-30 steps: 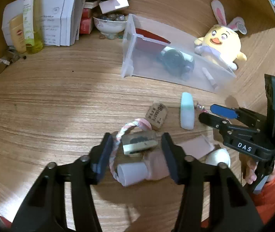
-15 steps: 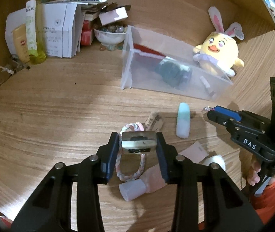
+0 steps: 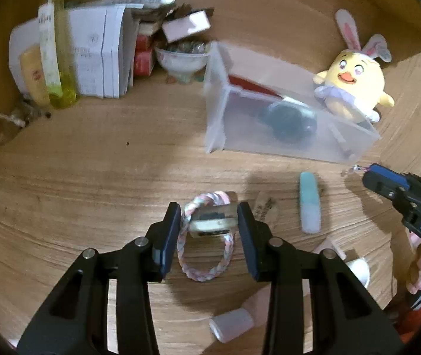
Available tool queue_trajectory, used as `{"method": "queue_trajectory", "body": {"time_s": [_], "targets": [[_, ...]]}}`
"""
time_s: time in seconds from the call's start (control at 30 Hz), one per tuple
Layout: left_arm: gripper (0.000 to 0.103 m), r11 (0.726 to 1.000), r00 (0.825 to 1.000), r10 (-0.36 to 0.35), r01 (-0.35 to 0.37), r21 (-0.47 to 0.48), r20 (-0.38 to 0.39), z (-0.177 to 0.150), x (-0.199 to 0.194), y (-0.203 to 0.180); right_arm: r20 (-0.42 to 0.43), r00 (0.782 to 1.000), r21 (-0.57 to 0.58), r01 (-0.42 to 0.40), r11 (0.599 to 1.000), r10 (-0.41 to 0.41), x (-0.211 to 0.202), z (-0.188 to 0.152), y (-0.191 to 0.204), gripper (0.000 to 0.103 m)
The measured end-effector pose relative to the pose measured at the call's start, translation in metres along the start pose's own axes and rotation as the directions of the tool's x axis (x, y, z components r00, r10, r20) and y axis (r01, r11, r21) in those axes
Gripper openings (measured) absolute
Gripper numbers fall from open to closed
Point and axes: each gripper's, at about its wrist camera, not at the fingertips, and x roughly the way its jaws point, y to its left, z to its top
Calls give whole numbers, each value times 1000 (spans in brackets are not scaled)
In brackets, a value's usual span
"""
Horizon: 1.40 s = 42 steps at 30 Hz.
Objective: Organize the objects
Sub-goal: 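Carry the metal tag and pink keychain into the clear box and release both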
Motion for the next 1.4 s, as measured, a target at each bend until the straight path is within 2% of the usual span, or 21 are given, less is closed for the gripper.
{"method": "queue_trajectory", "body": {"time_s": [0.1, 0.17, 0.23, 0.33, 0.47, 0.6, 0.8, 0.97, 1.0, 1.03, 1.07, 1.23, 1.4], "targets": [[41, 1000, 1000, -3, 3, -5, -4, -4, -1, 2, -4, 1000, 0, 4, 1000, -4, 1, -1, -1, 25], [49, 1000, 1000, 6, -7, 6, 8, -6, -7, 0, -9, 1000, 3, 6, 1000, -6, 2, -2, -2, 25], [62, 1000, 999, 24, -25, 15, 36, -7, -15, -1, -14, 1000, 7, 4, 1000, -4, 4, -2, -3, 25], [64, 999, 997, 35, -36, 14, 72, -8, -28, -2, -20, 1000, 8, 1, 1000, 0, 7, -2, -3, 25], [64, 999, 996, -37, 36, 12, 85, -8, -39, -5, -28, 1000, 4, -4, 1000, 4, 10, -4, -2, 25], [57, 992, 992, -122, 122, 5, 28, -10, -30, -8, -28, 1000, 9, -8, 1000, 8, 12, -4, -3, 25], [53, 996, 995, -81, 78, -53, -55, -10, -1, 3, -28, 1000, 13, -7, 1000, 7, 11, -5, -6, 25], [53, 998, 999, -38, 37, -46, -19, -2, 1, 3, -24, 1000, 25, 3, 1000, -3, 11, -6, -13, 25], [48, 999, 999, -36, 35, -38, -16, 0, 2, 2, -21, 1000, 28, 5, 1000, -5, 10, -5, -14, 25], [37, 999, 1000, -28, 28, -27, -13, 1, 3, 0, -16, 1000, 30, 7, 1000, -7, 9, -5, -15, 25], [34, 1000, 1000, -24, 24, -10, -15, 2, 5, -4, -13, 1000, 31, 9, 999, -8, 8, -4, -16, 25], [33, 999, 1000, -31, 31, 22, -2, 6, 3, -14, 18, 1000, 35, 20, 999, -20, 1, 4, -21, 25], [34, 997, 997, -67, 65, 34, 37, 18, -11, -23, 59, 998, 38, 30, 999, -32, -9, 16, -26, 25]]}}
